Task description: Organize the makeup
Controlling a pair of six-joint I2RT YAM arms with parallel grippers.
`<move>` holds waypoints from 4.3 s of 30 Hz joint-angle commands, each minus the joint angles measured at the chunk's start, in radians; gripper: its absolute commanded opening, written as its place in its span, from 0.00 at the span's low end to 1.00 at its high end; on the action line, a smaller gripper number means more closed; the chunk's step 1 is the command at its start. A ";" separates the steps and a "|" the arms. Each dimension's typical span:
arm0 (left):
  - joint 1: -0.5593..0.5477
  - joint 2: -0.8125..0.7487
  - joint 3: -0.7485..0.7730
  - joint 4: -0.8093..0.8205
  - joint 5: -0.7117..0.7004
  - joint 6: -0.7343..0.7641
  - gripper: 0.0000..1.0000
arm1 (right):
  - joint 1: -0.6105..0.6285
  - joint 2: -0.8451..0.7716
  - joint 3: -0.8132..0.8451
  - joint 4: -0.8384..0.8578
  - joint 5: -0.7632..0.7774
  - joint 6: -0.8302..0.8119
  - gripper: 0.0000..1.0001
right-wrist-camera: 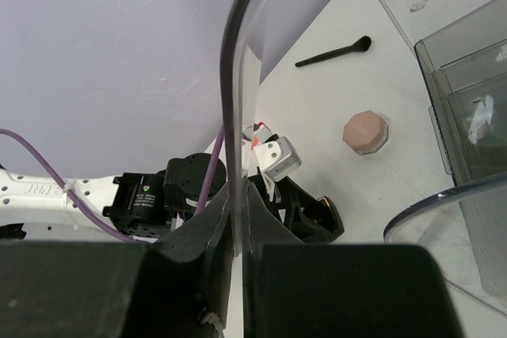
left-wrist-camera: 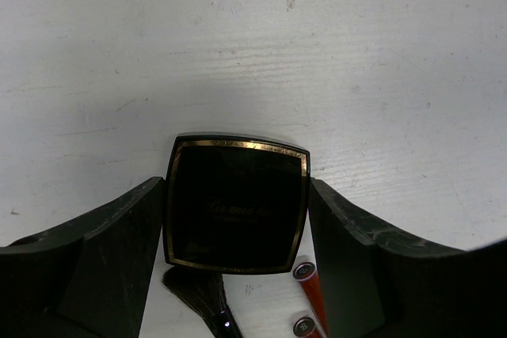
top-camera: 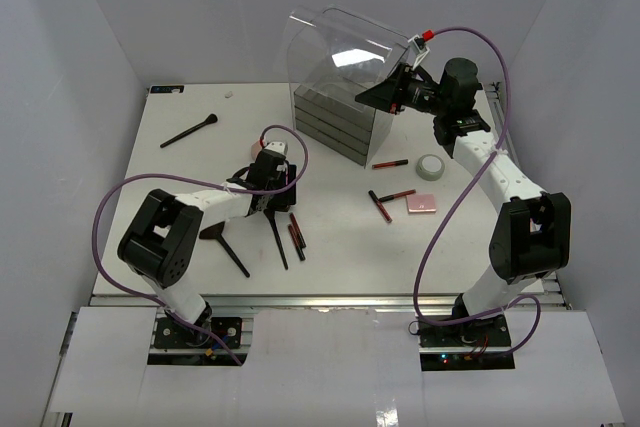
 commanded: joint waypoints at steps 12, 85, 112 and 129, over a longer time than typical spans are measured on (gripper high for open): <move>-0.004 -0.148 -0.001 0.077 0.100 -0.116 0.46 | -0.003 -0.031 0.000 0.102 -0.041 0.008 0.09; 0.034 0.495 0.609 0.921 0.221 -0.691 0.93 | -0.001 -0.008 -0.032 0.205 -0.093 0.161 0.09; 0.034 0.025 0.010 0.804 0.251 -0.432 0.85 | -0.002 -0.026 -0.056 0.191 -0.090 0.129 0.09; 0.139 0.098 0.082 0.292 -0.101 -0.015 0.98 | -0.002 -0.036 -0.068 0.183 -0.082 0.112 0.09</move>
